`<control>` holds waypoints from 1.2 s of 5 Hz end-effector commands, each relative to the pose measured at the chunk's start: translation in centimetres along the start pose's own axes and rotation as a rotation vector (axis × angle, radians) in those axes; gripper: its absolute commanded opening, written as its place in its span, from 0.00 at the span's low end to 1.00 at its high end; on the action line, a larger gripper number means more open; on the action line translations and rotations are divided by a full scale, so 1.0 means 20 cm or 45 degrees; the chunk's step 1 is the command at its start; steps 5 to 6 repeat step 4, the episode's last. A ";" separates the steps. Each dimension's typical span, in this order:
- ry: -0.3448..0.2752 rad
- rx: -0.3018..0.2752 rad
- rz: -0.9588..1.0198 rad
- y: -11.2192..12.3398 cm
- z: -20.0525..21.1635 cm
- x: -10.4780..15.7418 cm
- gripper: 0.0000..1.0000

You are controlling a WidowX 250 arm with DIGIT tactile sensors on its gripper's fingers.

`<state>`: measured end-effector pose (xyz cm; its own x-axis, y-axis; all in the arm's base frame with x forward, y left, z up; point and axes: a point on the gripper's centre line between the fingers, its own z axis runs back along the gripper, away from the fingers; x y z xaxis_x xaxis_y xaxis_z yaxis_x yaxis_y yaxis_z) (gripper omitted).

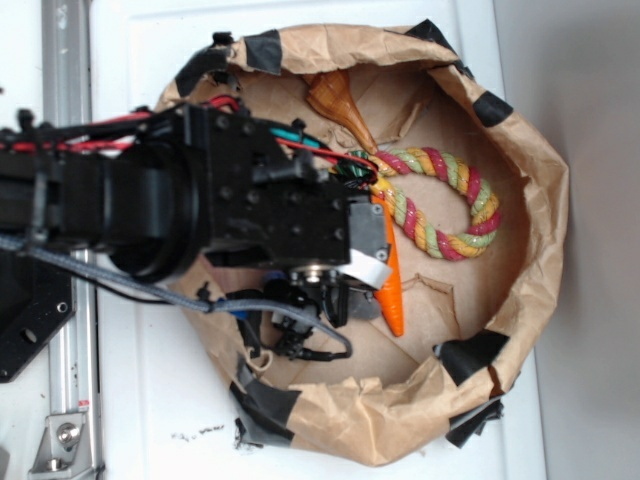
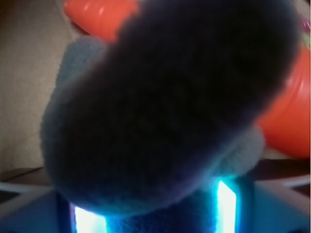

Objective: Grab the gray animal.

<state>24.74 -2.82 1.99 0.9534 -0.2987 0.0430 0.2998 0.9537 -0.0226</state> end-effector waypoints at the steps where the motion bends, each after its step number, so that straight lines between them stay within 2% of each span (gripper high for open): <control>1: -0.068 0.104 0.245 0.07 0.54 0.10 0.00; 2: -0.054 0.154 0.560 0.13 0.80 0.07 0.00; 3: -0.063 0.146 0.786 0.10 1.05 0.02 0.00; 4: -0.099 0.185 0.824 0.08 1.06 -0.03 0.00; 6: -0.099 0.185 0.824 0.08 1.06 -0.03 0.00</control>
